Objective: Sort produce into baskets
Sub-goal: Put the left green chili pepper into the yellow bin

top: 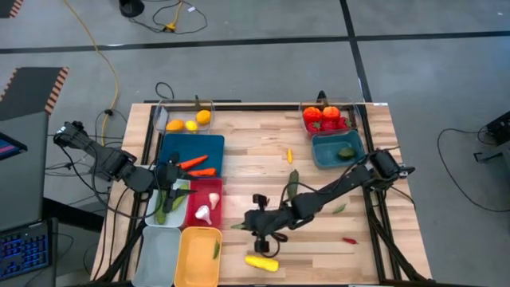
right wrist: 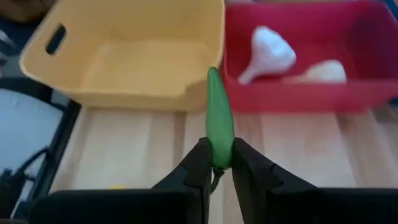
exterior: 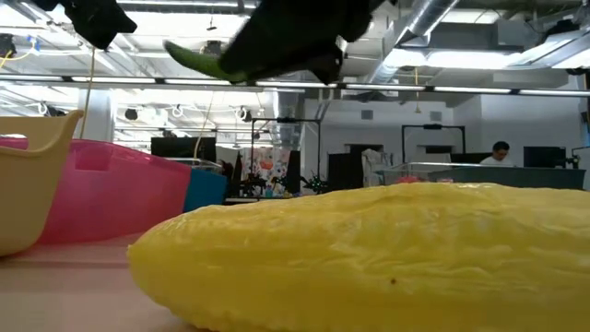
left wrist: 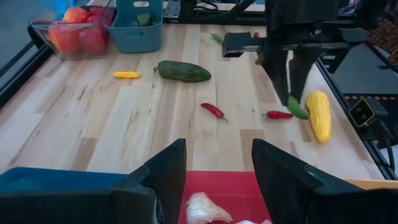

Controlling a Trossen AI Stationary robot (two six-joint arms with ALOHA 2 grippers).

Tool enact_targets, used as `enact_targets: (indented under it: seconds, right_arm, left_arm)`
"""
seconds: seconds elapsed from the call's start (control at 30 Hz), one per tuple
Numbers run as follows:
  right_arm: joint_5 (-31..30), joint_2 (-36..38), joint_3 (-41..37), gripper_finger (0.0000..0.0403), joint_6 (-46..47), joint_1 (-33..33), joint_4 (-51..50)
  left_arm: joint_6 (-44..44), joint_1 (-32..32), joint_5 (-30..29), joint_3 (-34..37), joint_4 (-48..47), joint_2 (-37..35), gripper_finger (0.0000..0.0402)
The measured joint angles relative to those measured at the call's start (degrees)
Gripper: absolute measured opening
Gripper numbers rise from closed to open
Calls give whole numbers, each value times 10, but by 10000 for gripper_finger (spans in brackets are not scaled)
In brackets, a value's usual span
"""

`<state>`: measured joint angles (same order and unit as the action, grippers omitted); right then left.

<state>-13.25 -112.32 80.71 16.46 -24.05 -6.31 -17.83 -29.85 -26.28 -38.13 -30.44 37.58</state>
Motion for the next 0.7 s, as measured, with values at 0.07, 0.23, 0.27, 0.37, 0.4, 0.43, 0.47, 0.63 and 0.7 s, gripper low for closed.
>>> enact_targets:
  seconds: [0.07,0.23,0.27,0.37,0.4,0.43,0.47,0.63,0.7]
  right_arm:
    - [4,-5,0,81,-4,0,38]
    - [42,-24,0,81,-4,0,132]
    - [50,-32,-1,81,-4,-2,157]
    - [64,-54,-1,81,-4,-4,221]
    - [65,-63,0,81,-4,-4,238]
    - [65,-72,4,81,-1,-4,252]
    - [65,-79,6,81,2,-3,265]
    - [81,-112,29,81,19,9,316]
    - [101,-129,47,81,29,14,342]
  left_arm:
    - [7,0,0,0,0,0,169]
    - [22,0,0,0,1,0,169]
    - [22,0,0,0,4,0,169]
    - [22,0,0,0,4,0,169]
    - [22,0,0,0,4,0,169]
    - [22,0,0,0,4,0,169]
    - [22,0,1,0,4,0,169]
    - [22,0,1,0,4,0,169]
    - [22,0,1,0,3,0,169]
